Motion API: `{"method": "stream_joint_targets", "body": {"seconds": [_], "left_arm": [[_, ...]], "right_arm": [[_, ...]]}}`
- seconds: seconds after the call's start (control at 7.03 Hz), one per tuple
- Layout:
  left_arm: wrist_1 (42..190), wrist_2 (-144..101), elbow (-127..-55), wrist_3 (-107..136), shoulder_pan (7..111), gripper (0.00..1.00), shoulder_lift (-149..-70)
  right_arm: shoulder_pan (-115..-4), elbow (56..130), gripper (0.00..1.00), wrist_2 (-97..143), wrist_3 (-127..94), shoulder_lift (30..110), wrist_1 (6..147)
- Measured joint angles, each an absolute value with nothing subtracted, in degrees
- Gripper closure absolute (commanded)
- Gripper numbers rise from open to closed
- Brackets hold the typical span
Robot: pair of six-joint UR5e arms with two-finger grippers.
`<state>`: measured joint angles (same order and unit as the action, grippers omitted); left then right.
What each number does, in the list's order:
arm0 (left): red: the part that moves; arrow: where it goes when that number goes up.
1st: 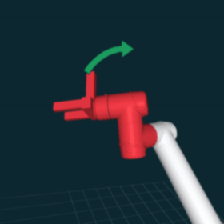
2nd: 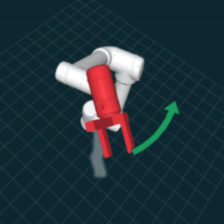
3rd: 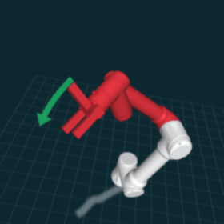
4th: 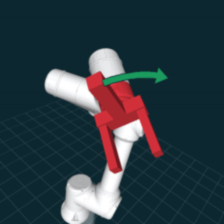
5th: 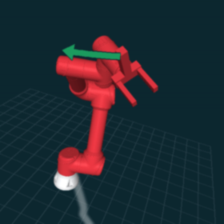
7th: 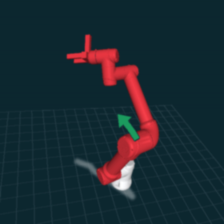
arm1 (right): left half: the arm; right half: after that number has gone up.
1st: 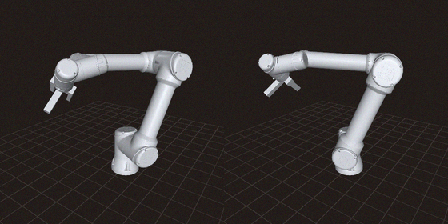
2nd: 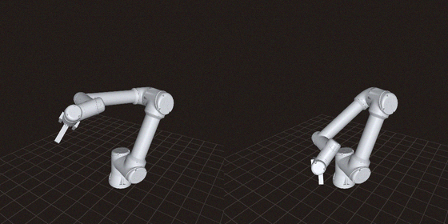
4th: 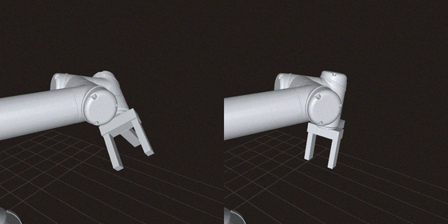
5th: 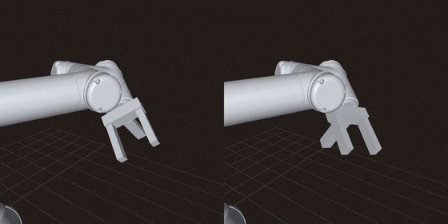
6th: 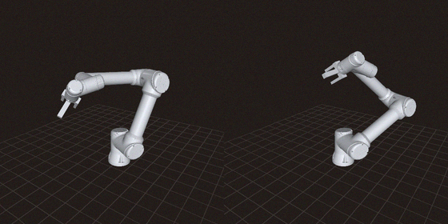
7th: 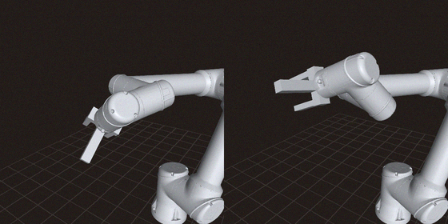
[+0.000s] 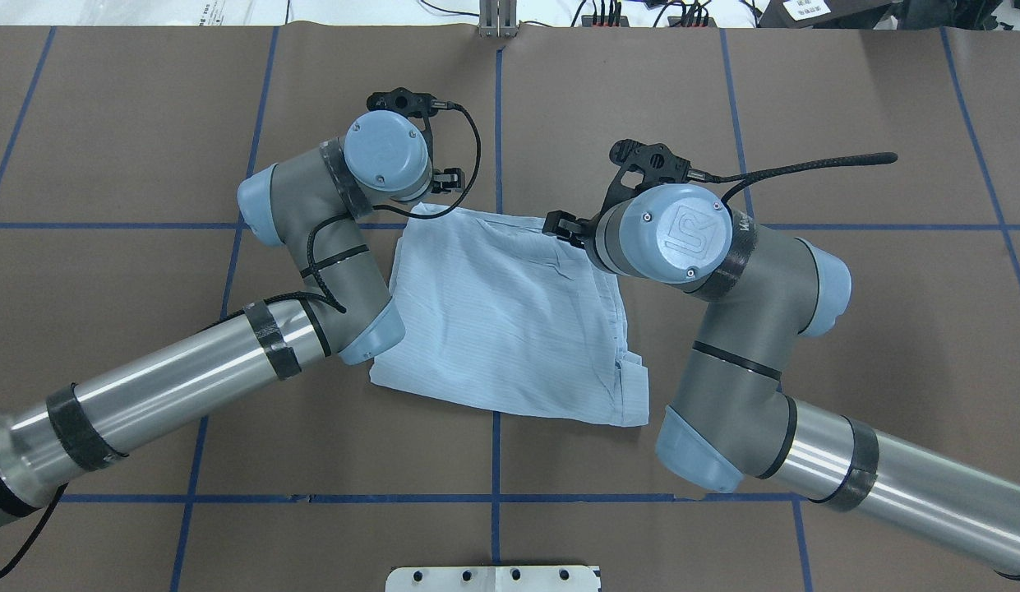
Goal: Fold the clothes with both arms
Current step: 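Release the shirt with both grippers and raise them away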
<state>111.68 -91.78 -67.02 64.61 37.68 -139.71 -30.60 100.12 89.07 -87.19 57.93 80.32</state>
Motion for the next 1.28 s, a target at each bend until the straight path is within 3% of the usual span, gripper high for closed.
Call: {"method": "stream_joint_targets", "body": {"seconds": [0.28, 0.71, 0.85, 1.28], "left_arm": [[112.6, -98.0, -72.5, 56.3, 41.1, 0.0, -136.2], [113.2, -100.5, -81.5, 50.0, 43.2, 0.0, -128.8], [113.2, -100.5, -82.0, 49.8, 43.2, 0.0, -128.4], [113.2, -100.5, -82.1, 50.2, 43.3, 0.0, -128.2]], "right_arm": [[-30.0, 95.8, 0.0, 87.6, -86.7, 57.2, 73.9], [-29.9, 82.0, 0.01, 87.0, -83.5, 53.6, 56.5], [-29.9, 79.8, 0.11, 86.6, -80.9, 53.2, 54.2], [-30.3, 78.5, 0.19, 85.2, -76.2, 53.4, 53.1]]}}
